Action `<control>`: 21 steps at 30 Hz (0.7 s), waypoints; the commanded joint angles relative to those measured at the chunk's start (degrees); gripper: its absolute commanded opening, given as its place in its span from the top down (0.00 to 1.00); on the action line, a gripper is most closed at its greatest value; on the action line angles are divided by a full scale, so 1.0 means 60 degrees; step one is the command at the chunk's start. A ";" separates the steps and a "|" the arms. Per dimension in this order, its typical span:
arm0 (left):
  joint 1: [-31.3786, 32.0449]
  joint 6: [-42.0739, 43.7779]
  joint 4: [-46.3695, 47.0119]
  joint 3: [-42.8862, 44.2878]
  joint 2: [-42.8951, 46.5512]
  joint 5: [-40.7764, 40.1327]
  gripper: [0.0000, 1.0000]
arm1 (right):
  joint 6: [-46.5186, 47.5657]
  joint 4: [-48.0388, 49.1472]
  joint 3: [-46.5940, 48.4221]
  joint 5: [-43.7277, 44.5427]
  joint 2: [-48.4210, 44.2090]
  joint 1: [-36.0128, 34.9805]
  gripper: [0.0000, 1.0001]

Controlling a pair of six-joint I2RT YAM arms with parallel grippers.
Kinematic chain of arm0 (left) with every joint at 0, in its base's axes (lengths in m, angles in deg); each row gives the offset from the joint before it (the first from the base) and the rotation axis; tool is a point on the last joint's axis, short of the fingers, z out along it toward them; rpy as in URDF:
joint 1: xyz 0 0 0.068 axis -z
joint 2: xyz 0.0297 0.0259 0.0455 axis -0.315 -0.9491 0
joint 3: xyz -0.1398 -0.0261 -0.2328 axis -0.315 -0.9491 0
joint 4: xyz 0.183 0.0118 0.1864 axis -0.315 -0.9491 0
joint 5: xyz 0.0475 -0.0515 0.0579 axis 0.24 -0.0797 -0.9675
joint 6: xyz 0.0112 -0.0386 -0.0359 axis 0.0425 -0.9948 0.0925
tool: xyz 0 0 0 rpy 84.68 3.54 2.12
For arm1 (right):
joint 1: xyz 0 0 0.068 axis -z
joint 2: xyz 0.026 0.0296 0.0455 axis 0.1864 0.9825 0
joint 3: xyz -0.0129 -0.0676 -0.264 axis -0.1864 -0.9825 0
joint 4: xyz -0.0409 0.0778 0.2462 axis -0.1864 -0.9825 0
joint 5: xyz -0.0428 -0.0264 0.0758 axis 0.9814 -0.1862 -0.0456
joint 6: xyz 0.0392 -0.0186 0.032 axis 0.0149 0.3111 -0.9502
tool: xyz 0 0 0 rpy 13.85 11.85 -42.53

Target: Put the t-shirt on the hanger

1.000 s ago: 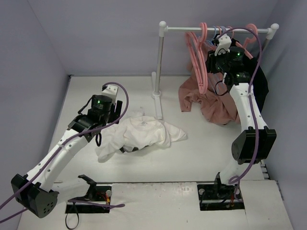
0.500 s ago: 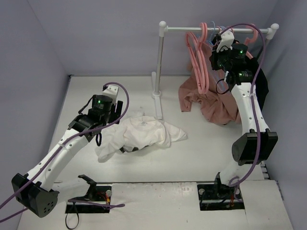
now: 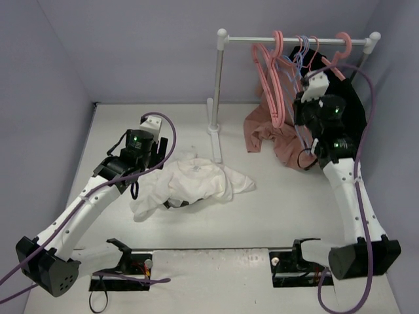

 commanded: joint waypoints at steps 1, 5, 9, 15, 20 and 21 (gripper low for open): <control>-0.0079 -0.0021 0.0293 0.0117 0.0077 0.0043 0.34 | -0.0725 0.0491 -0.1349 0.0709 -0.1104 -0.0309 1.00; -0.0079 -0.0224 0.0239 0.0178 -0.0031 0.0355 0.34 | -0.1566 0.0476 -0.2879 0.0940 -0.2221 -0.0525 1.00; -0.0094 -0.0351 0.0227 0.0204 -0.0129 0.0513 0.34 | -0.2374 0.0335 -0.3979 0.1095 -0.3248 -0.0616 1.00; -0.0079 -0.0405 0.0252 0.0175 -0.0183 0.0599 0.34 | -0.4020 -0.0088 -0.5937 0.0912 -0.4921 -0.0704 1.00; -0.0079 -0.0409 0.0234 0.0176 -0.0238 0.0599 0.34 | -0.4386 -0.0755 -0.6493 0.0039 -0.5494 -0.0741 1.00; -0.0079 -0.0435 0.0232 0.0185 -0.0245 0.0610 0.34 | -0.4380 -0.0866 -0.6536 -0.0227 -0.5657 -0.0764 1.00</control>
